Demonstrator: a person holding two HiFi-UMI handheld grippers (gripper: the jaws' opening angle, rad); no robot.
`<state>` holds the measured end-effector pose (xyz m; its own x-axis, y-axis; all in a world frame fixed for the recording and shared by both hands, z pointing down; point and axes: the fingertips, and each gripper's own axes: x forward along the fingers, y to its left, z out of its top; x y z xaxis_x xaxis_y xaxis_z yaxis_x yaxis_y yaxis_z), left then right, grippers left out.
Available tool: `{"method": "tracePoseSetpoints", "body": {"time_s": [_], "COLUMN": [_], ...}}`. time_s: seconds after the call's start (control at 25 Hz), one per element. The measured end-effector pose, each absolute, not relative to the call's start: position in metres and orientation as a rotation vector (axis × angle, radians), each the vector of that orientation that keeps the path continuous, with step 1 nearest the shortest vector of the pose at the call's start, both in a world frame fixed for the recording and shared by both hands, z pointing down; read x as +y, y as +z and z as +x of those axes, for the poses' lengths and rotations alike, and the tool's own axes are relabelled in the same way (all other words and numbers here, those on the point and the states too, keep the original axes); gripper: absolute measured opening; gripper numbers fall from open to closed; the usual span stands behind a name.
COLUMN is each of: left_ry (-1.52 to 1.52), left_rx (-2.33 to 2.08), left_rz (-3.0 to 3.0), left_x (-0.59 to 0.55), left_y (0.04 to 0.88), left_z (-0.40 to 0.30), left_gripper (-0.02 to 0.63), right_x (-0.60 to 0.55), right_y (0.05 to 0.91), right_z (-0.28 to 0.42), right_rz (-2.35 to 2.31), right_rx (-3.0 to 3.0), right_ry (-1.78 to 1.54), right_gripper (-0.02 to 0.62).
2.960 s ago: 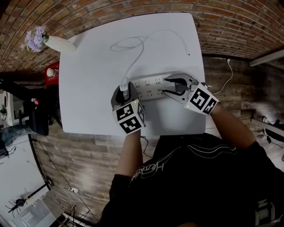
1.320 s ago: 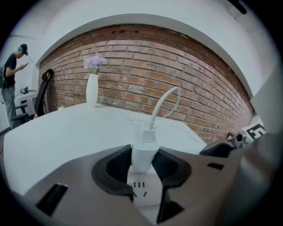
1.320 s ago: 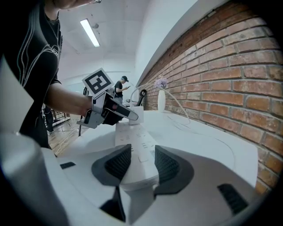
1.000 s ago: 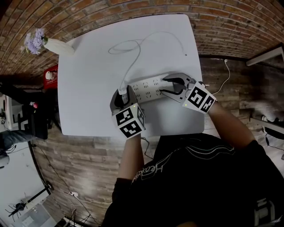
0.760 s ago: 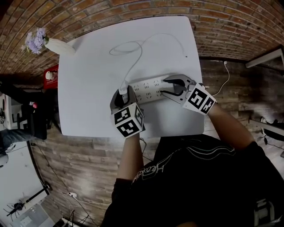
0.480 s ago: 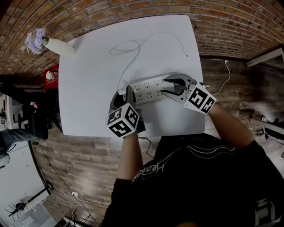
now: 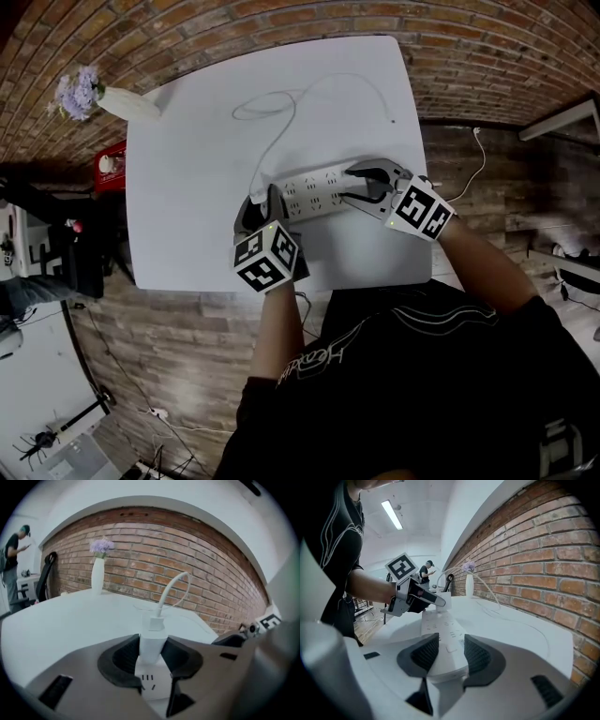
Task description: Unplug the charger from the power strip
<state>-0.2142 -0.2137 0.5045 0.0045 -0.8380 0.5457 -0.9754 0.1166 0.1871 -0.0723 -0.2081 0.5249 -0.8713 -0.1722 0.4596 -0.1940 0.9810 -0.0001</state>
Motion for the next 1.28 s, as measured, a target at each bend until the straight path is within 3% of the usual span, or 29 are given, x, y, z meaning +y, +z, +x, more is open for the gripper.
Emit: {"method": "tracePoseSetpoints", "body": {"time_s": [0.12, 0.4, 0.64, 0.84, 1.04, 1.28], "left_ry": [0.293, 0.585, 0.324, 0.632, 0.143, 0.121], "left_rx": [-1.843, -1.999, -1.894, -1.958, -1.798, -1.682], "left_rz": [1.734, 1.826, 1.745, 1.864, 1.743, 1.82], "left_x": [-0.213, -0.215, -0.212, -0.212, -0.217, -0.22], "left_y": [0.505, 0.499, 0.503, 0.498, 0.486, 0.466], "left_z": [-0.217, -0.206, -0.214, -0.202, -0.209, -0.184], "left_gripper": [0.14, 0.135, 0.137, 0.135, 0.135, 0.135], "right_x": [-0.208, -0.209, -0.208, -0.208, -0.207, -0.209], "right_y": [0.525, 0.524, 0.526, 0.525, 0.524, 0.525], "right_z": [-0.073, -0.072, -0.071, -0.071, -0.073, -0.07], "right_rz": [0.259, 0.256, 0.247, 0.245, 0.244, 0.244], "right_rx": [-2.651, -2.657, -2.653, -2.657, -2.654, -2.653], "right_ry": [0.065, 0.069, 0.069, 0.066, 0.054, 0.065], "right_gripper": [0.149, 0.149, 0.149, 0.149, 0.149, 0.149]}}
